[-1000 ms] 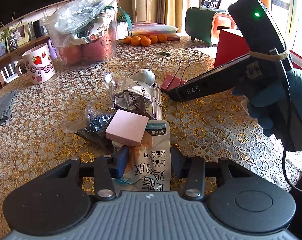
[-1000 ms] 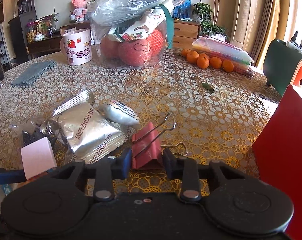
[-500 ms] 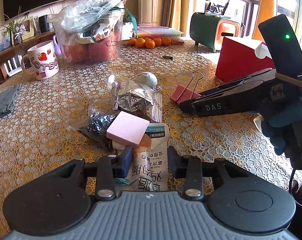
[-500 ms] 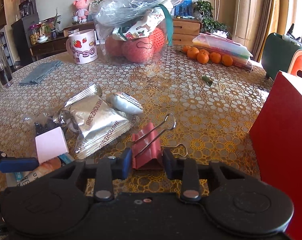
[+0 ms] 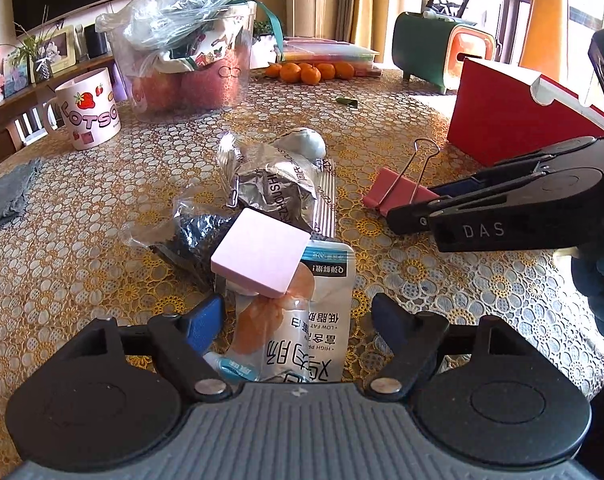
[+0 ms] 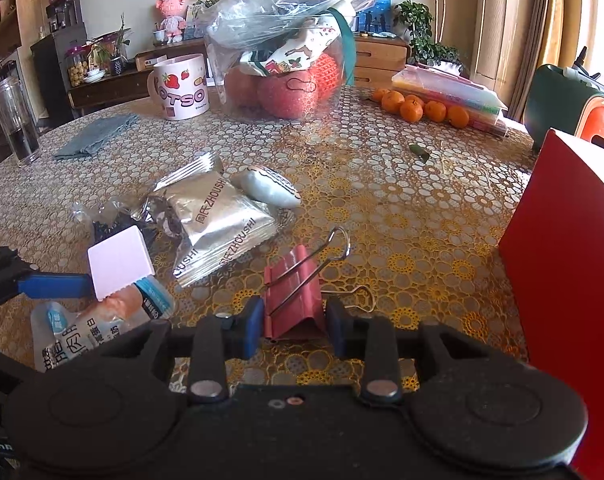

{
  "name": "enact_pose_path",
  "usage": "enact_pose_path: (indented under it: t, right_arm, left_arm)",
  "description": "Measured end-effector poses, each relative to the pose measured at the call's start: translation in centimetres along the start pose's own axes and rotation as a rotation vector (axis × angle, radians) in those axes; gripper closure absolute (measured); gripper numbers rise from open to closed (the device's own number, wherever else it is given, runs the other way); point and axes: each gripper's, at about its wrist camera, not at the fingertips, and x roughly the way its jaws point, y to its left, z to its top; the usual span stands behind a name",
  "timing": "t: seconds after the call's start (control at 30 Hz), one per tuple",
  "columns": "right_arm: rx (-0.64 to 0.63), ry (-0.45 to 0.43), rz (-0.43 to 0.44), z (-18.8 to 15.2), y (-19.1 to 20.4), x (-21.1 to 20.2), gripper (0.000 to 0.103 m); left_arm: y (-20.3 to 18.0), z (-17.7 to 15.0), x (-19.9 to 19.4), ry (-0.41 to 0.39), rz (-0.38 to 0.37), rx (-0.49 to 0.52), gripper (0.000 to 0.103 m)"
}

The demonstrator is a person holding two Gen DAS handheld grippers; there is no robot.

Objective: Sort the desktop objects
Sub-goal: 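Close left tool on the white snack pack while right tool grasps the pink binder clip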

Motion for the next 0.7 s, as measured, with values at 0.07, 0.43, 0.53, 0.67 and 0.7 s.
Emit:
enact_pose_path:
  t: [0.07, 0.43, 0.53, 0.67, 0.7]
  right_arm:
    - [0.001, 0.001, 0.003, 0.0, 0.0, 0.0, 0.070]
    - [-0.009, -0.007, 0.009, -0.1, 0.1, -0.3, 0.070]
    - [-0.039, -0.007, -0.005, -0.2, 0.3, -0.3, 0.070]
    - [-0.057, 0.008, -0.002, -0.3, 0.3, -0.1, 0.069]
    - [-0.062, 0.008, -0.001, -0.3, 0.3, -0.1, 0.066]
  left_arm:
    - [0.0, 0.1, 0.1, 0.002, 0.002, -0.003, 0.023]
    - [1.2, 1.0, -0.3, 0.026, -0.015, -0.123, 0.044]
    - [1.2, 1.0, -0.5, 0.023, -0.024, -0.129, 0.045]
    - [0.6, 0.8, -0.6, 0.013, -0.008, -0.085, 0.045]
    - [0.5, 0.7, -0.6, 0.010, -0.004, -0.077, 0.045]
